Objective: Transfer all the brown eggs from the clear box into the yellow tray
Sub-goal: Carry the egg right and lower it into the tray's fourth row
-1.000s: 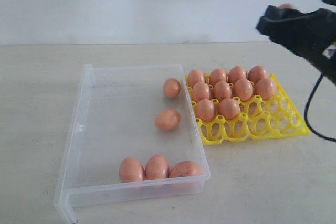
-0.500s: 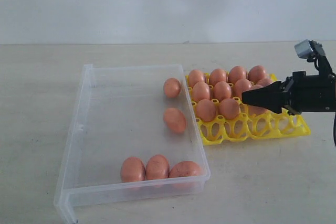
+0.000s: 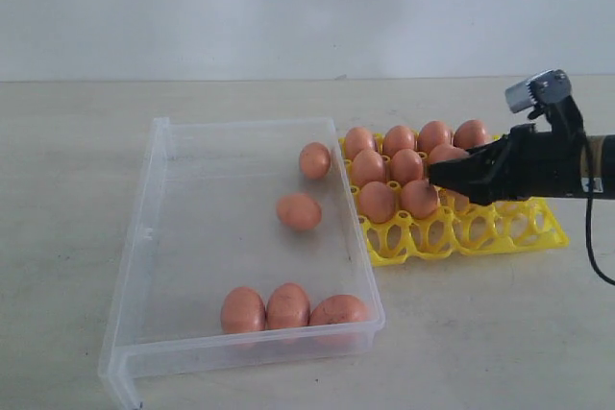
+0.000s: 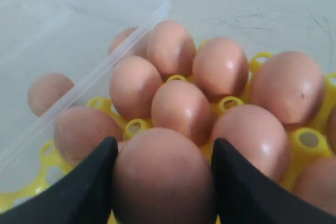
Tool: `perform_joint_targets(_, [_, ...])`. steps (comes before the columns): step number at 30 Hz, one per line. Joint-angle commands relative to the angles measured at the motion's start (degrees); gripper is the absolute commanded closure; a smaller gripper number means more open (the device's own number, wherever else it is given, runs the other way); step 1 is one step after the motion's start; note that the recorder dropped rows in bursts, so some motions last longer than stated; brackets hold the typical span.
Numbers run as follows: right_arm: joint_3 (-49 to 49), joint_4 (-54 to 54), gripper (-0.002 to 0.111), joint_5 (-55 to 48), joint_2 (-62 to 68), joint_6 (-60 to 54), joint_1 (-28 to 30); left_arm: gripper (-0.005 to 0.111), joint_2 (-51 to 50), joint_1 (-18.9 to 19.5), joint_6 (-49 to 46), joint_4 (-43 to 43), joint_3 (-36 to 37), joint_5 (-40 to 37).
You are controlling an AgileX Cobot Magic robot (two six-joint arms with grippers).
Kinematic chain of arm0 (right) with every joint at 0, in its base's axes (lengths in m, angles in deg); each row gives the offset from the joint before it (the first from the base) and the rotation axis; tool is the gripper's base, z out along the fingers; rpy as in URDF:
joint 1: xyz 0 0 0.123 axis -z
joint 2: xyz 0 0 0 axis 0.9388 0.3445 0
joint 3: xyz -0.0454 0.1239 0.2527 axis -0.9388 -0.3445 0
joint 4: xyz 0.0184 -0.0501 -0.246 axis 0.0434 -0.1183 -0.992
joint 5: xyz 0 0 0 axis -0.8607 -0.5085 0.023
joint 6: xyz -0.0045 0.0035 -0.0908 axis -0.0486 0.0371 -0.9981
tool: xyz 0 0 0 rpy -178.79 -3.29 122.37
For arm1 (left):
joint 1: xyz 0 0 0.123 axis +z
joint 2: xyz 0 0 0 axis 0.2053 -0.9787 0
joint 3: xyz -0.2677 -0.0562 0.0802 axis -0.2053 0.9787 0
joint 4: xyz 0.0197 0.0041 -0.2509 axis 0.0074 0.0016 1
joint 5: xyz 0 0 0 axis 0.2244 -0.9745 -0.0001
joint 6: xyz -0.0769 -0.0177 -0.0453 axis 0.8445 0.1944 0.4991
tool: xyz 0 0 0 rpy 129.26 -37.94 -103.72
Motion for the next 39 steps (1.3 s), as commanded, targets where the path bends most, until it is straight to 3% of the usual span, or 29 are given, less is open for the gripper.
perform_joint_targets(1, [0.2, 2.3, 0.109, -6.2, 0.0, -7.8, -3.0, 0.006, 0.0, -0.2, 0.3, -0.1, 0.2, 0.1])
perform_joint_targets(27, [0.2, 1.6, 0.107, -13.3, -2.9, -0.4, -3.1, 0.006, 0.0, -0.2, 0.3, -0.1, 0.2, 0.1])
perform_joint_targets(30, [0.2, 1.6, 0.096, -12.8, -2.9, -0.3, -3.1, 0.006, 0.0, -0.2, 0.3, -0.1, 0.2, 0.1])
perform_joint_targets(36, [0.2, 2.9, 0.056, -11.5, -2.9, -0.3, -3.1, 0.006, 0.0, -0.2, 0.1, -0.1, 0.2, 0.1])
perform_joint_targets(39, [0.2, 2.9, 0.047, -10.5, -2.9, -0.3, -3.1, 0.014, 0.0, -0.2, 0.1, -0.1, 0.2, 0.1])
